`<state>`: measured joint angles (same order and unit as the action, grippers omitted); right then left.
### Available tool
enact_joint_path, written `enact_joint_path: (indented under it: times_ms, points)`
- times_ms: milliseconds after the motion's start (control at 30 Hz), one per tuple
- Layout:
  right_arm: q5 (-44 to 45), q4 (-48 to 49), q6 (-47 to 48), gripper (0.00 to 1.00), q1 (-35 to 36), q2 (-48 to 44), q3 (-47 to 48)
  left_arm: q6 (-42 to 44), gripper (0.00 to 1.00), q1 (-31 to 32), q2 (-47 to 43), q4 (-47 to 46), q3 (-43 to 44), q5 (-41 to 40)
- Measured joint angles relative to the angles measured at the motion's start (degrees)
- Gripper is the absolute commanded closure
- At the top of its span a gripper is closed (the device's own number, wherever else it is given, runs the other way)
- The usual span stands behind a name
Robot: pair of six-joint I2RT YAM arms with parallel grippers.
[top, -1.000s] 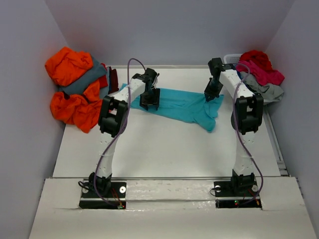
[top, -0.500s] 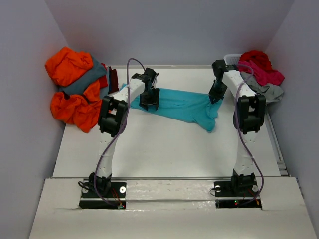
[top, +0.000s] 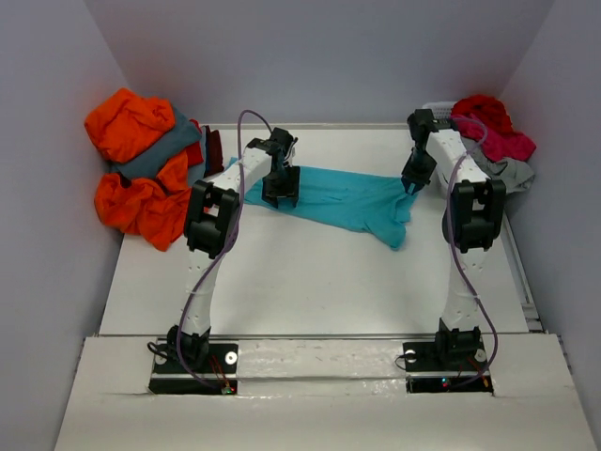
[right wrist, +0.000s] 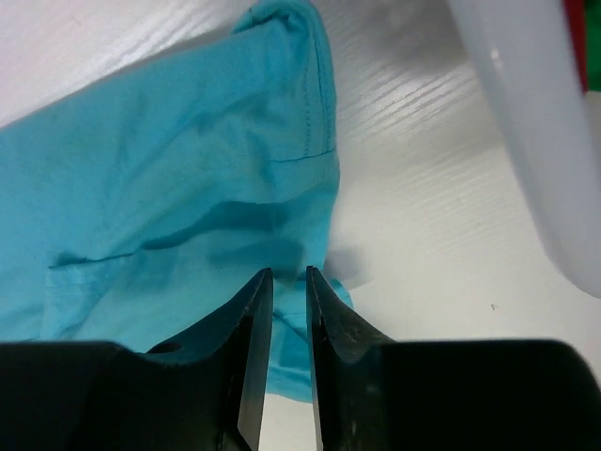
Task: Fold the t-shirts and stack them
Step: Fold the one-third-folded T-shirt at the center of the board.
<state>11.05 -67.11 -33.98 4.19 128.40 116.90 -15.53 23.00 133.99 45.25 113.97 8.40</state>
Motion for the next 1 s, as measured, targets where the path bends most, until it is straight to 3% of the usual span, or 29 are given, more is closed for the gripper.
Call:
enact_joint_path:
  times_ms: [167,400,733,1000]
  points:
    - [1.38,-1.51,0.57,0.62,-0.22,0.17,4.48,0.0,0.32,-0.02,-0.09,-0.17,-0.2,0.04]
    - [1.77,-3.5,1.01,0.61,-0.48,3.23,11.56,0.0,0.32,-0.2,-0.22,-0.42,-0.46,0.31]
    - [-7.23,-1.29,1.25,0.62,-0.17,0.2,-2.19,0.02,0.32,-0.26,-0.24,-0.46,-0.5,0.55]
    - [-10.36,-0.74,1.38,0.62,3.08,-1.6,-3.65,0.02,0.32,-0.26,-0.24,-0.44,-0.48,0.57]
